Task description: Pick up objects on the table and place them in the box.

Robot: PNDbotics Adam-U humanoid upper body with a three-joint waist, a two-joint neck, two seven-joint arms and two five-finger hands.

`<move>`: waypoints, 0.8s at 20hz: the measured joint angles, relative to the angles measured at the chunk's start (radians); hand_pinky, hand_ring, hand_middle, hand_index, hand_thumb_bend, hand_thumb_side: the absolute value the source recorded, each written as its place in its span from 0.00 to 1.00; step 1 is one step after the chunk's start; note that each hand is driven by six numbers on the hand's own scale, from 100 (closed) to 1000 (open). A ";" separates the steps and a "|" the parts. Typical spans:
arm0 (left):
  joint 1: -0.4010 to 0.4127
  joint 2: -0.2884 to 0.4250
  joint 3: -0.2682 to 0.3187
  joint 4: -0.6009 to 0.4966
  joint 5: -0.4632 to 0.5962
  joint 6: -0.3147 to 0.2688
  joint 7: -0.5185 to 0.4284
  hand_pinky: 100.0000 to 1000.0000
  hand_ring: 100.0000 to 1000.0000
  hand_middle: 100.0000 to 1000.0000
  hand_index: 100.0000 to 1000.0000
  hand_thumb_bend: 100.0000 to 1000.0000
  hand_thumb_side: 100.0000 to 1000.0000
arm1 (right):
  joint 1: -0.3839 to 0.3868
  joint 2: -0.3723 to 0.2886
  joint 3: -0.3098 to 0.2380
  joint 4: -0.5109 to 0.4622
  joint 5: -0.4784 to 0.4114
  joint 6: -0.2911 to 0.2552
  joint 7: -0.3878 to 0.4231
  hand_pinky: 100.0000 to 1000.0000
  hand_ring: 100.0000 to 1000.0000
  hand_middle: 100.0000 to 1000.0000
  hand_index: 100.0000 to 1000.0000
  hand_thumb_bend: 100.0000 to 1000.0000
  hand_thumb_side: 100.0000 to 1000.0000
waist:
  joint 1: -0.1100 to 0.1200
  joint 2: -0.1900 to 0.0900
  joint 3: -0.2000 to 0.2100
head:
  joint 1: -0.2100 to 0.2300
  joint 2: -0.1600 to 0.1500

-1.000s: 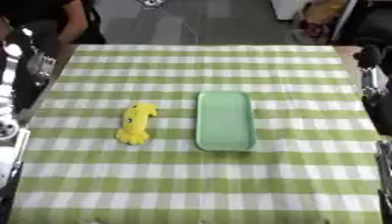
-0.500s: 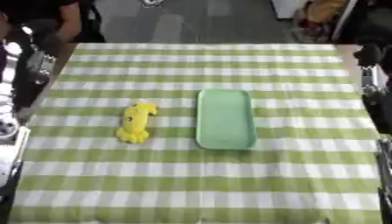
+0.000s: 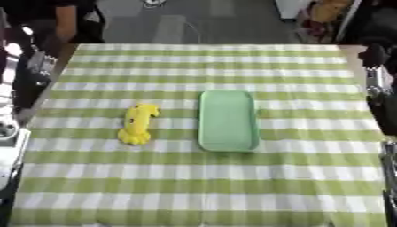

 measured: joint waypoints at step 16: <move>0.000 0.000 0.005 0.000 -0.002 -0.001 -0.001 0.67 0.74 0.77 0.82 0.43 0.91 | 0.000 0.000 0.000 0.000 0.003 0.000 0.000 0.65 0.74 0.75 0.85 0.14 0.80 | 0.000 0.000 0.000 | 0.000 0.000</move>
